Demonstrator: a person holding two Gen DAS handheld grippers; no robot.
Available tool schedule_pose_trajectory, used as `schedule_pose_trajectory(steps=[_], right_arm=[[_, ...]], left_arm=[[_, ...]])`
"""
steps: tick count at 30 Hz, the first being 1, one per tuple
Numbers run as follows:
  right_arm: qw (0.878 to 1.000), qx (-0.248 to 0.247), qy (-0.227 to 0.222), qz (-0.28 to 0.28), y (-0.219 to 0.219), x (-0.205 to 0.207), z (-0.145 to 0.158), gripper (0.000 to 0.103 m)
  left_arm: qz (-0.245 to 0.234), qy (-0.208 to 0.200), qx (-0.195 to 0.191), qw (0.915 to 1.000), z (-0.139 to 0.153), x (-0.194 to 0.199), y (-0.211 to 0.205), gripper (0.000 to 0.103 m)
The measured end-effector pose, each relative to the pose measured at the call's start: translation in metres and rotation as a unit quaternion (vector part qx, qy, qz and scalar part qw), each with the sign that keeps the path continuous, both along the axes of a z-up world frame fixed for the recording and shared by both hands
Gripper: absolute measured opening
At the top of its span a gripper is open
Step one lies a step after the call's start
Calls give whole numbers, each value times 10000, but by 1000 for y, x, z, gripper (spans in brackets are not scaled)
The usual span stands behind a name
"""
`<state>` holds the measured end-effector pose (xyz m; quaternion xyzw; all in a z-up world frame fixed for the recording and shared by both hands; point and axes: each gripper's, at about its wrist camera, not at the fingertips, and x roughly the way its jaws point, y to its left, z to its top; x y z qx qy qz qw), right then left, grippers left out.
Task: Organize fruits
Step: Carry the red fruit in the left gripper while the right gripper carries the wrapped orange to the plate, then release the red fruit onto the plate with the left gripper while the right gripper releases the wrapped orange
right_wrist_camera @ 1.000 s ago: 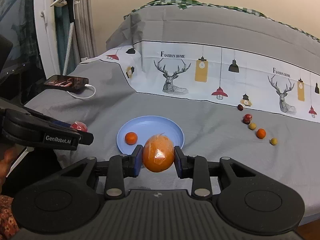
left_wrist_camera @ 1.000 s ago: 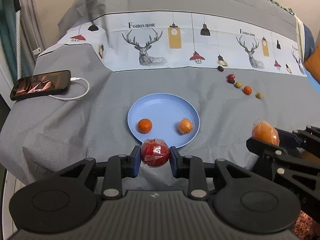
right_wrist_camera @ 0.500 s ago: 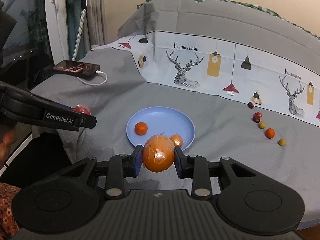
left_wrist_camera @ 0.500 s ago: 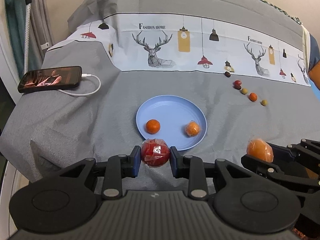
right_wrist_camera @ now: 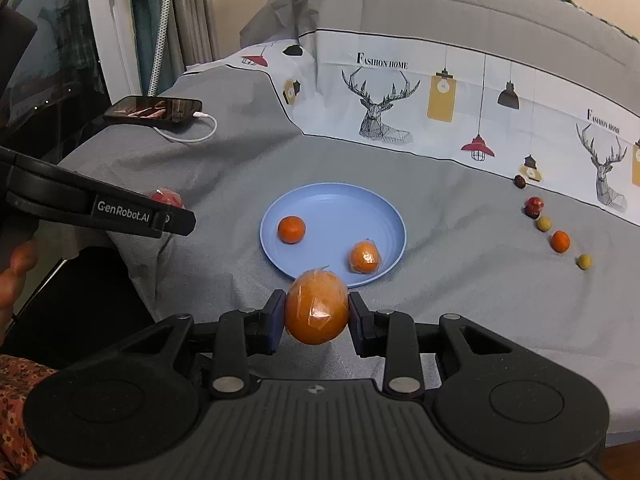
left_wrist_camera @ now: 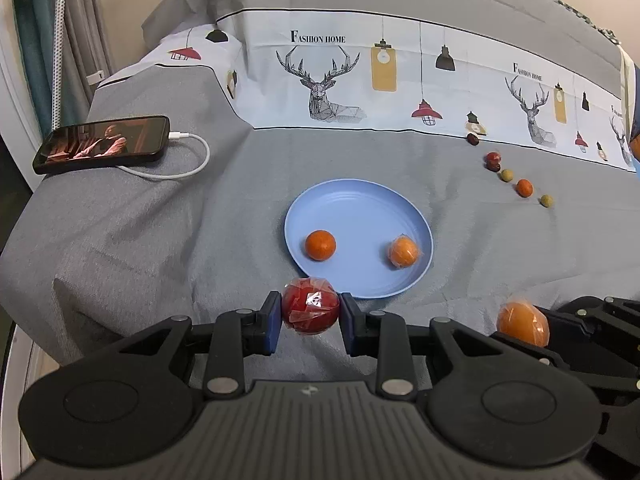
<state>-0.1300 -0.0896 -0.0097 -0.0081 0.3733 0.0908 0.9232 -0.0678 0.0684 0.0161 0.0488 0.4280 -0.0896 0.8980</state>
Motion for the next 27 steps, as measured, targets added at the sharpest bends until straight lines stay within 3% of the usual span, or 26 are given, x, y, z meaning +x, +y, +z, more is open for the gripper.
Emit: schedule_pose_trajectory(steps=[15, 27], right_arm=[[9996, -11, 259, -75, -4, 54, -18, 34], [9991, 4, 412, -27, -6, 134, -52, 34]], left_arm=[[110, -39, -89, 9999, -1, 60, -12, 34], [-32, 414, 120, 9991, -43, 133, -31, 34]])
